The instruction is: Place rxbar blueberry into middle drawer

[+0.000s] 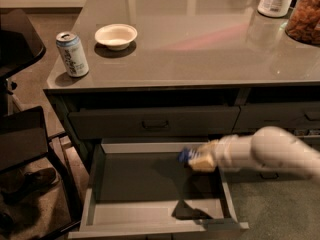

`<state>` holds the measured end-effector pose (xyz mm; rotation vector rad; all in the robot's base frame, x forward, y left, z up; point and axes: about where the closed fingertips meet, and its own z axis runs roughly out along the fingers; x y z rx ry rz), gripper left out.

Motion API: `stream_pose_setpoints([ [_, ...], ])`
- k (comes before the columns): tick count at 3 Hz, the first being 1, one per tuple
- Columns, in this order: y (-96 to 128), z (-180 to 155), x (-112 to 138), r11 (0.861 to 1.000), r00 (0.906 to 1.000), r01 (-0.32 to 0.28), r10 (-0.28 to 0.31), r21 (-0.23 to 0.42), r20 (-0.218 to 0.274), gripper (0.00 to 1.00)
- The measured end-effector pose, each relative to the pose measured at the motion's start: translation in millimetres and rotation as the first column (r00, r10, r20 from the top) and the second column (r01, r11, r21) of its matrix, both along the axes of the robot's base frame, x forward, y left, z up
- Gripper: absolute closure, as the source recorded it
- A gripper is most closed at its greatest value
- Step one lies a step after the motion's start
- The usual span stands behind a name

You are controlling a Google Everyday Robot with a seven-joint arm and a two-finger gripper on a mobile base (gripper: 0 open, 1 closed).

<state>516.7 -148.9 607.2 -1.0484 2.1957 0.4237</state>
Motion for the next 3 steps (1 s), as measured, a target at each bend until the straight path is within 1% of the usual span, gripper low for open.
stream_pose_setpoints([
  [1,11.0,172.5,1.9,0.997,0.9743,-0.061,0.048,0.051,0.22,0.35],
  [2,-12.3,258.2,-19.3,0.992,0.9476,-0.081,0.047,0.095,0.316,0.11],
  [3,-20.3,260.1,-26.8,0.987,0.9539,-0.107,0.067,0.123,0.292,0.1],
])
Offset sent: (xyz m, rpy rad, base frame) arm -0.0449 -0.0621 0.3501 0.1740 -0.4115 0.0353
